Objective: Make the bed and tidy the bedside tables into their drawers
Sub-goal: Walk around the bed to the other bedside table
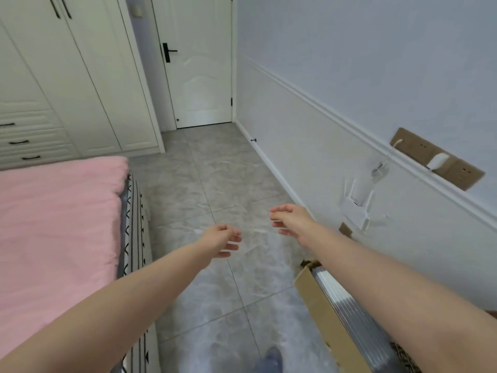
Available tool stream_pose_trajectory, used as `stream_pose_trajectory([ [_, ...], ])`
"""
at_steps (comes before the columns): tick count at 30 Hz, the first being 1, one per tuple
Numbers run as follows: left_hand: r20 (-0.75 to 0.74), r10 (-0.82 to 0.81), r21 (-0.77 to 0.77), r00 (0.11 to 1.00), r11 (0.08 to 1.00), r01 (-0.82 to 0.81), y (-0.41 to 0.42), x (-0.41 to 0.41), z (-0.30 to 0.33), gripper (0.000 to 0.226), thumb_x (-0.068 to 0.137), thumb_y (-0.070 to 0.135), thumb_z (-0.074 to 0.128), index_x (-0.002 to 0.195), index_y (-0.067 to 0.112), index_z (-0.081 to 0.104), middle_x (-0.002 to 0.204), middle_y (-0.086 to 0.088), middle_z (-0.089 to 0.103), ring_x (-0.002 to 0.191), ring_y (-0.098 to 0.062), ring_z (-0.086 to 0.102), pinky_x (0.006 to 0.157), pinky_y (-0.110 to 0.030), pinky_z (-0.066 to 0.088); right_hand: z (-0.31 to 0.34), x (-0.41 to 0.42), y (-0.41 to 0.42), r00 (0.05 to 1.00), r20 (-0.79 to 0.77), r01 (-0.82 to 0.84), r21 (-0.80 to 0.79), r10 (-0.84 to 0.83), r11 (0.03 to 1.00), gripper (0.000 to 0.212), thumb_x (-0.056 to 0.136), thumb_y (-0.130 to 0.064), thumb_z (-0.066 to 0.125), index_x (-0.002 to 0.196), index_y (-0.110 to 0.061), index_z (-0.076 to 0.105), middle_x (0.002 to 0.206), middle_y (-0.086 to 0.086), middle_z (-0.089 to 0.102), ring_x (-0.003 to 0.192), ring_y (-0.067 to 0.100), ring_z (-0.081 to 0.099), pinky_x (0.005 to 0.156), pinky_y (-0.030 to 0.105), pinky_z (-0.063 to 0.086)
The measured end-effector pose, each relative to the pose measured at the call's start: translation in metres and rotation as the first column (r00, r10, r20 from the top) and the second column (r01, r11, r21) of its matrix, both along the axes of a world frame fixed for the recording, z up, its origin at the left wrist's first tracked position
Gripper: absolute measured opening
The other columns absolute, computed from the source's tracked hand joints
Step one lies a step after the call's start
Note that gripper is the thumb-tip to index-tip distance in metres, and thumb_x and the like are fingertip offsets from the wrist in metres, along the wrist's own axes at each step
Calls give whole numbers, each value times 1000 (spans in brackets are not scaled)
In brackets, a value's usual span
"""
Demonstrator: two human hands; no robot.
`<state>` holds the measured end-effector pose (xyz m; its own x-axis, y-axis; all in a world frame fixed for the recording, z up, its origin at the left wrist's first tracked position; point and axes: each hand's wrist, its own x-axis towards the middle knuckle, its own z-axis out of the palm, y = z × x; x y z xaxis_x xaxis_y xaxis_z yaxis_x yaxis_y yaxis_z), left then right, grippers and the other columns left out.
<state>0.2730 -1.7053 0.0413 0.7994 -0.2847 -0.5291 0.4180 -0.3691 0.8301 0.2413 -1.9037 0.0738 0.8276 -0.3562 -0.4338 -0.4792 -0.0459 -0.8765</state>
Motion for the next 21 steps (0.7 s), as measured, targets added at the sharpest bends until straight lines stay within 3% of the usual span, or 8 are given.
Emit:
stream_pose_trajectory([
  [5, -23, 100, 6, 995, 995, -100, 1, 78, -3, 19, 96, 23, 52, 107, 13, 64, 103, -1, 70, 93, -19, 66, 88, -35, 51, -2, 92, -18, 1000, 20, 1, 57, -2, 998, 14, 88, -9, 65, 83, -22, 62, 77, -3, 62, 67, 8, 59, 63, 23, 44],
  [11, -145, 351, -111, 925, 923, -368, -20, 186, 5, 19, 93, 18, 60, 111, 13, 63, 98, 0, 71, 97, -20, 68, 91, -37, 52, -14, 213, -36, 997, -28, -61, 118, 65, 991, 12, 89, -14, 65, 81, -22, 61, 78, -4, 63, 69, 9, 58, 64, 24, 43],
  [15, -110, 412, -181, 905, 887, -425, -29, 247, 22, 8, 93, 17, 60, 100, 14, 63, 99, -2, 71, 94, -20, 68, 97, -40, 51, -4, 293, -36, 996, 7, -91, 153, 91, 984, 13, 90, -14, 63, 80, -21, 59, 76, -3, 61, 66, 8, 56, 61, 24, 41],
  [21, -158, 512, -168, 844, 828, -534, 0, 328, 11, 7, 91, 18, 61, 97, 16, 64, 102, -3, 72, 96, -21, 69, 80, -34, 54, -15, 390, -9, 982, -36, -179, 158, 187, 971, 11, 90, -15, 64, 81, -21, 60, 74, -3, 61, 64, 7, 57, 61, 24, 43],
])
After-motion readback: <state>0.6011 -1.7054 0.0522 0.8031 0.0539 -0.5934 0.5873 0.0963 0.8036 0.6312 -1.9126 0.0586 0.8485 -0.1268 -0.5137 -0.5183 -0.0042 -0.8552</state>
